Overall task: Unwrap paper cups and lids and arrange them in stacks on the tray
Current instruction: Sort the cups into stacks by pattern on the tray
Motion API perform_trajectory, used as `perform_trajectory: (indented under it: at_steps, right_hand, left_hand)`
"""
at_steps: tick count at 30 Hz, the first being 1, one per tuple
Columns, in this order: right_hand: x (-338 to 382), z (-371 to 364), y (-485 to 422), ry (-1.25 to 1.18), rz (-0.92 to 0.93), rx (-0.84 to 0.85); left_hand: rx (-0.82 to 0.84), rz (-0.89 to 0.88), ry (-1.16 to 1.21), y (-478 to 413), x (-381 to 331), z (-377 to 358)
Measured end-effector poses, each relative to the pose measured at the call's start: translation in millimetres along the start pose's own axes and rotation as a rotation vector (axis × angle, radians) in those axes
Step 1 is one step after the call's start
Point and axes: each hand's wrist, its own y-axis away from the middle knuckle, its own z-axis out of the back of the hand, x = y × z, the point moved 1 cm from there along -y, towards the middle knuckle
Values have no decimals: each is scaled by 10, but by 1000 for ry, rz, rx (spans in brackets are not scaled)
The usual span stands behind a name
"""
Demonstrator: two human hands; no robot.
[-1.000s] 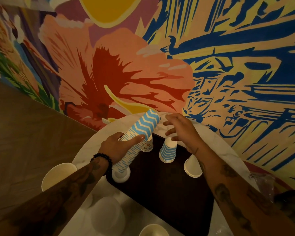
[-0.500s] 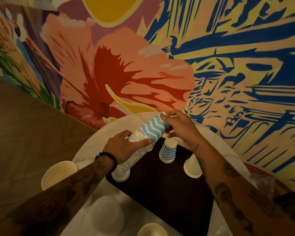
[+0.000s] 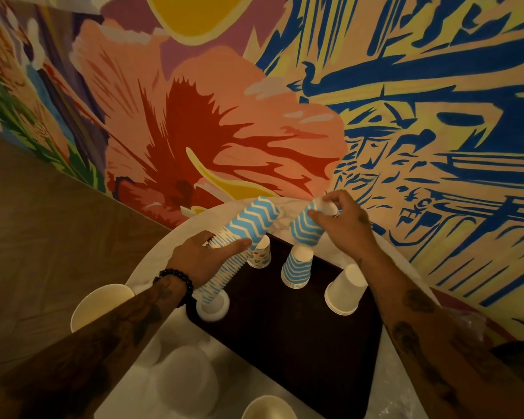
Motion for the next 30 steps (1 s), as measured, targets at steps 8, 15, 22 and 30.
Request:
perform_trajectory:
  at_steps: [8,15,22,30]
  right_hand:
    - [-324,-414,190,362,19,191]
    - [-568,-524,231,419,-63,269]
    - [111,-350,182,-288,-265,222]
    - [407,-394,211,-400,-229,262]
  left_hand:
    - [15,-17,-19,14,-10,-13]
    - [2,-27,-41,25,7,-12]
    - [8,-26,-29,38,-32,-68]
    - [28,-73,-43,81,-111,-144]
